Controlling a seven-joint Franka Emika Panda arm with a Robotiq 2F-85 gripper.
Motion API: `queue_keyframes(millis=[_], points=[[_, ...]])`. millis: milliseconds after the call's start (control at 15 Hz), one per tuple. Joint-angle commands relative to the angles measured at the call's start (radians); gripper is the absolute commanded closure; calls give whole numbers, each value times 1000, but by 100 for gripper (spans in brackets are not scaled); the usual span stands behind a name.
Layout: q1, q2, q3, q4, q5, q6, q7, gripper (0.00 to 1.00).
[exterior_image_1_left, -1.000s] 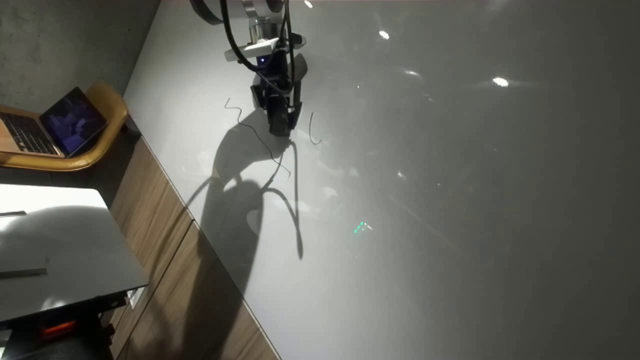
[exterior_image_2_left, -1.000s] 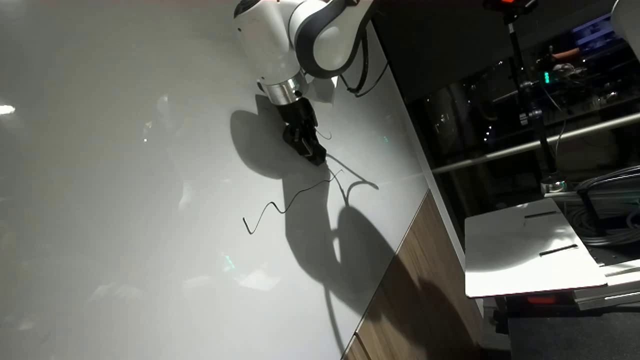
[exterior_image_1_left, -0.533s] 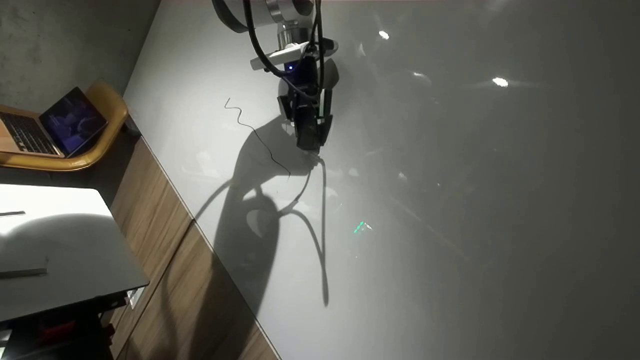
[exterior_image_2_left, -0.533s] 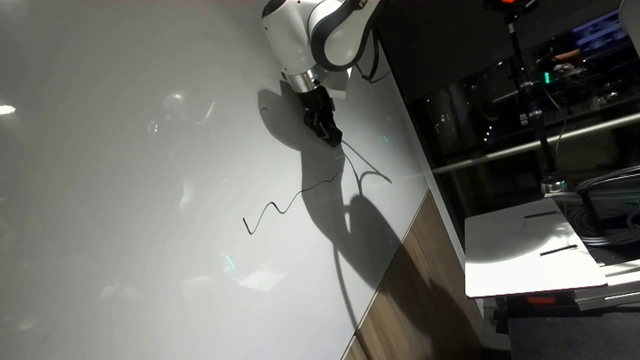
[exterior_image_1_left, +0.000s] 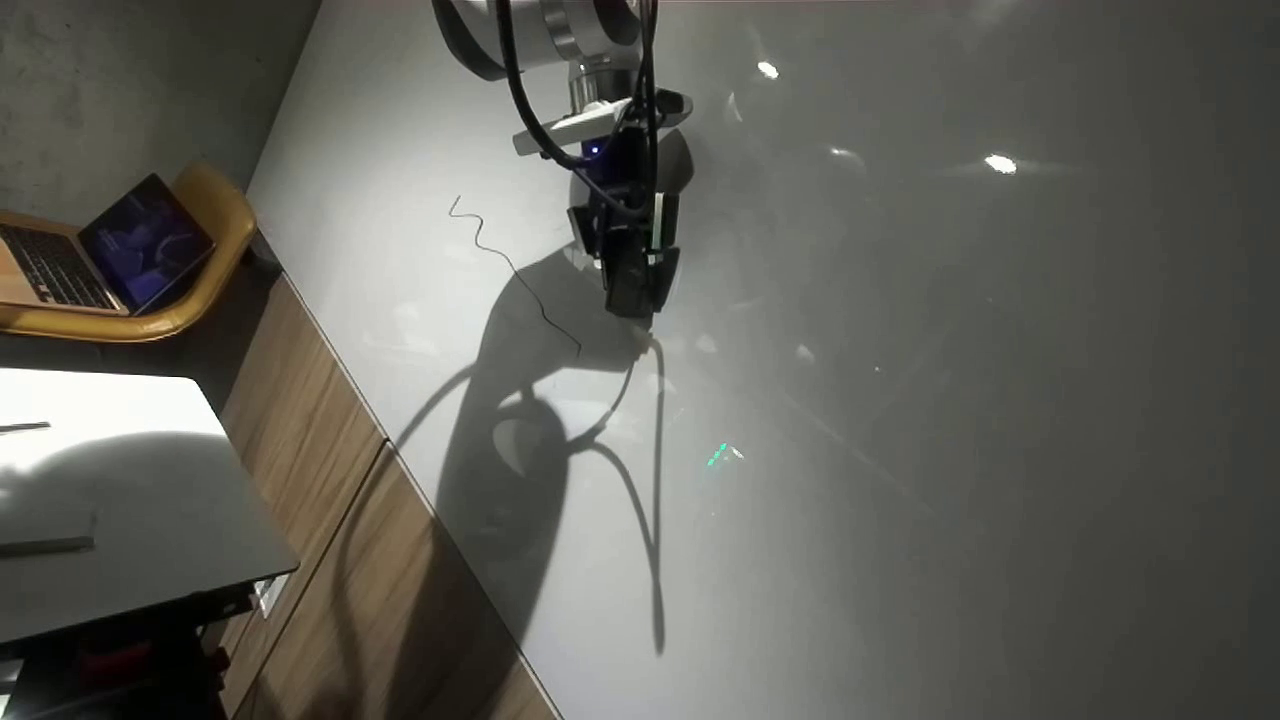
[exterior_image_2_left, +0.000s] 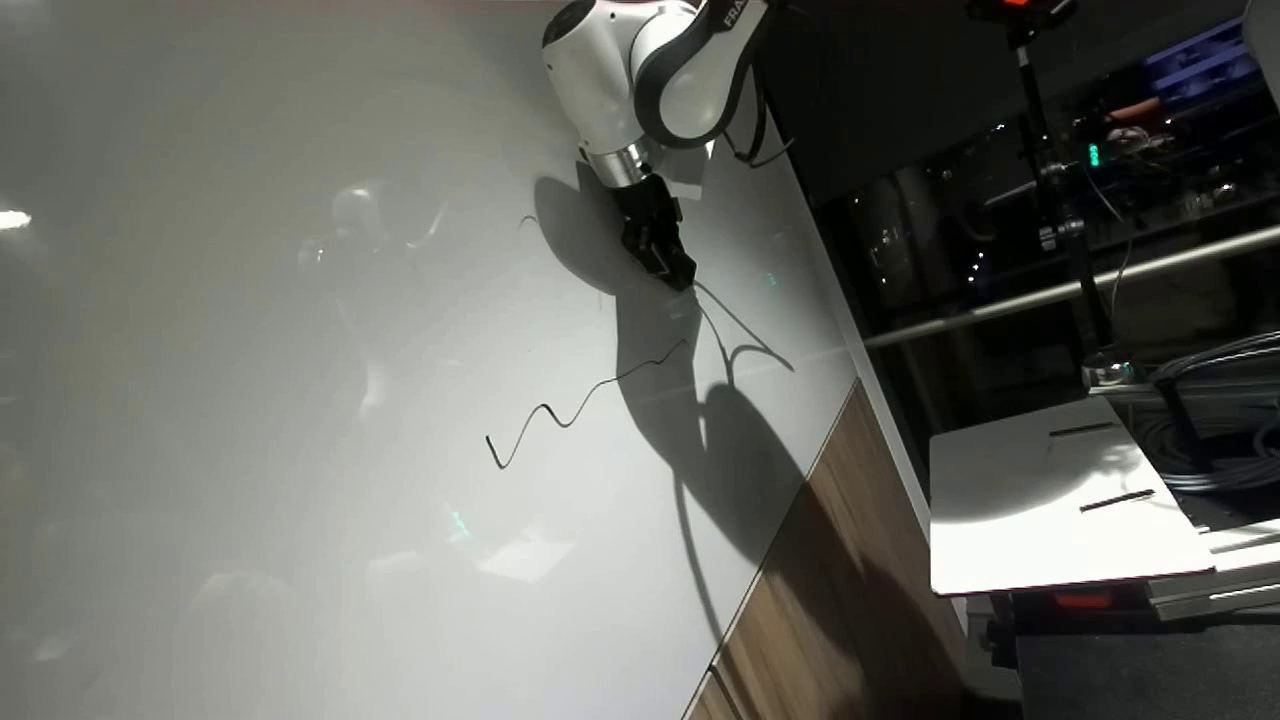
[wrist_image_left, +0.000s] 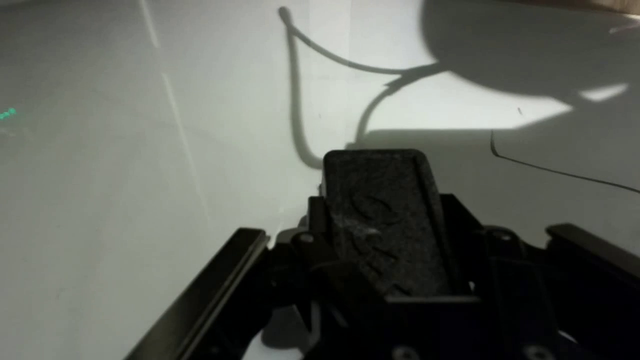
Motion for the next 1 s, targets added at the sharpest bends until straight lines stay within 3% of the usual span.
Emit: queue_keyframes(millis=[0,933], points=[[-12,46,-12,70,-1,39,-22,68],[118,107,108,154,84,-23,-5,68]])
